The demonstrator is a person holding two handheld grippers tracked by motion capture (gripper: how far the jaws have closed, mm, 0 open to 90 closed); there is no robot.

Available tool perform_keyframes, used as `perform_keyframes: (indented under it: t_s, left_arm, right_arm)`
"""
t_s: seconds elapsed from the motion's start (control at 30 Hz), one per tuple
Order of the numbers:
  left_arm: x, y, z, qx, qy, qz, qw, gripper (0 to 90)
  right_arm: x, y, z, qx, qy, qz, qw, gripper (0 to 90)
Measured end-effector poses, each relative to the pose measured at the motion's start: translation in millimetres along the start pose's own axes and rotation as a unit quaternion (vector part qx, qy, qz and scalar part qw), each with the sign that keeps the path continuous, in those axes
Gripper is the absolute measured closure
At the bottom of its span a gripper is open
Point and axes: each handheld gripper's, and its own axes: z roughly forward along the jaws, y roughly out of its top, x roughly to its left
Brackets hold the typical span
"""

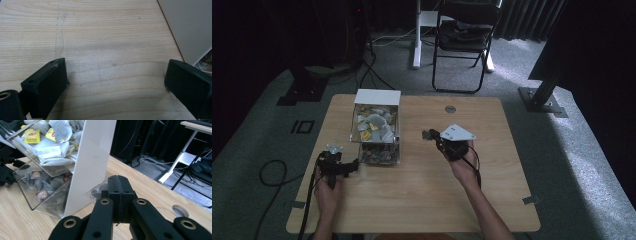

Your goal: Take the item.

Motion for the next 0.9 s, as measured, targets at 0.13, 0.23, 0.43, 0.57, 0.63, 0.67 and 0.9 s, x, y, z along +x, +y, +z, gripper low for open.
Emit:
perform_keyframes:
  t_s: [0.13,0.23,0.43,0.57,0.63,0.67,0.9]
  left_arm:
    - [0.0,0.0,0.0,0.000,0.000,0.000,1.0000,5.5]
    - [0.0,0.1,-0.1,0.001,0.000,0.000,1.0000,5.5]
    - [0.0,0.1,-0.1,0.001,0.000,0.000,1.0000,5.5]
    - [0.0,0.1,-0.1,0.001,0.000,0.000,1.0000,5.5]
    - [0.0,0.0,-0.1,0.001,0.000,0.000,1.0000,5.5]
    - [0.0,0.0,-0.1,0.001,0.000,0.000,1.0000,5.5]
    - [0.0,0.1,-0.2,0.001,0.000,0.000,1.0000,5.5]
  right_arm:
    - [-3.5,-0.5,0.8,0.004,-0.002,0.003,1.0000,90.0]
    - [-5.4,-0.6,1.6,0.004,-0.003,0.005,1.0000,90.0]
    - [-9.3,-0.2,3.1,0.005,-0.006,0.007,0.9999,90.0]
    - [-14.6,-0.3,4.5,0.008,-0.011,0.010,0.9998,90.0]
    - [-16.8,-0.6,5.2,0.009,-0.013,0.011,0.9998,90.0]
    - [-17.9,-0.7,5.6,0.009,-0.015,0.011,0.9998,90.0]
    - [-25.1,-0.8,7.4,0.014,-0.023,0.014,0.9996,90.0]
